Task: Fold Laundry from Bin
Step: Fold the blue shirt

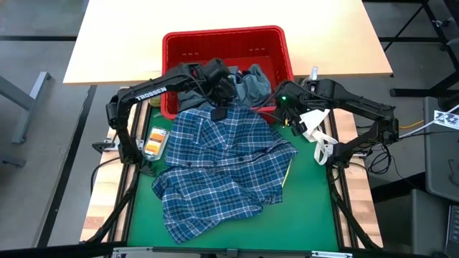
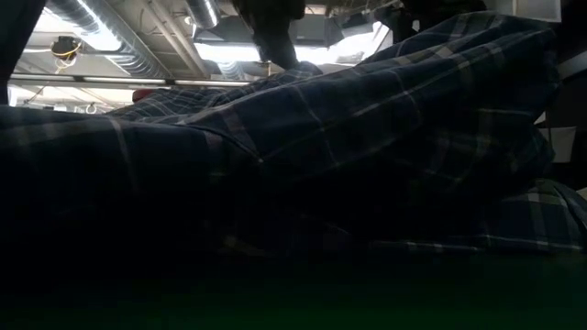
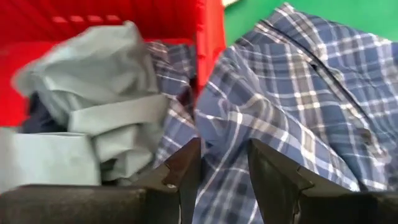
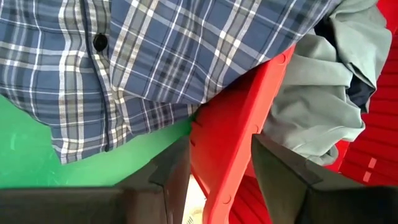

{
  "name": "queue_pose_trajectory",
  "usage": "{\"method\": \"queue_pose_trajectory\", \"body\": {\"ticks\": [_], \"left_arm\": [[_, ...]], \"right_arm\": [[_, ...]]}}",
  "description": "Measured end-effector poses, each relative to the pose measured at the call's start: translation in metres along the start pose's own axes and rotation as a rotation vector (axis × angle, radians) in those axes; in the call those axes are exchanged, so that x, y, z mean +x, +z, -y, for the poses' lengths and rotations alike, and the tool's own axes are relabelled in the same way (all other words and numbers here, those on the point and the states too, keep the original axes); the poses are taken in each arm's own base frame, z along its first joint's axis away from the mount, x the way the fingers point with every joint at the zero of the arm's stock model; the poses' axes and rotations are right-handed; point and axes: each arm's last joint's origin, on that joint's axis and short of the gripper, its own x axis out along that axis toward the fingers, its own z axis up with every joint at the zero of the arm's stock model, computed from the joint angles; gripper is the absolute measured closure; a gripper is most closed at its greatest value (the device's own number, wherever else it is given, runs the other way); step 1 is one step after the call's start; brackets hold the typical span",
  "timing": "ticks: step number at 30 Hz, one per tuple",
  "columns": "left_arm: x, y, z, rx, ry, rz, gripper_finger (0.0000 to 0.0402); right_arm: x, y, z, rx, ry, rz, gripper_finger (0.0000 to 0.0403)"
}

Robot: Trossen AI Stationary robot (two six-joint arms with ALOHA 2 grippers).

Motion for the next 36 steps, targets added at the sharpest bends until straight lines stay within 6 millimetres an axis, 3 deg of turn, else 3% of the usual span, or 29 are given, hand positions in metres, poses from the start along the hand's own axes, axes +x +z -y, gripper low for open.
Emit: {"method": "queue_pose_trajectory", "body": {"ticks": [6, 12, 21, 29, 36], "left_arm": [[0.012, 0.000, 0.009, 0.026, -0.066, -0.026, 0.0287], [-0.005, 0.004, 0.039, 0.088, -0.118, -0.016, 0.0386], [-0.008, 0.001, 0.115, 0.118, -0.250, -0.132, 0.0399], [-0.002, -0.009, 0.194, 0.200, -0.343, -0.174, 0.0400], [0.017, -0.041, 0.253, 0.348, -0.277, -0.206, 0.0401]], "right_arm": [[0.000, 0.000, 0.000, 0.000, 0.001, 0.000, 0.0233], [0.000, 0.001, 0.000, -0.002, 0.008, 0.016, 0.0233], [-0.002, 0.017, 0.005, -0.011, 0.094, 0.338, 0.0233], [-0.005, 0.021, 0.003, -0.028, 0.181, 0.466, 0.0233], [0.012, 0.042, -0.030, -0.130, 0.319, 0.494, 0.0233]]}}
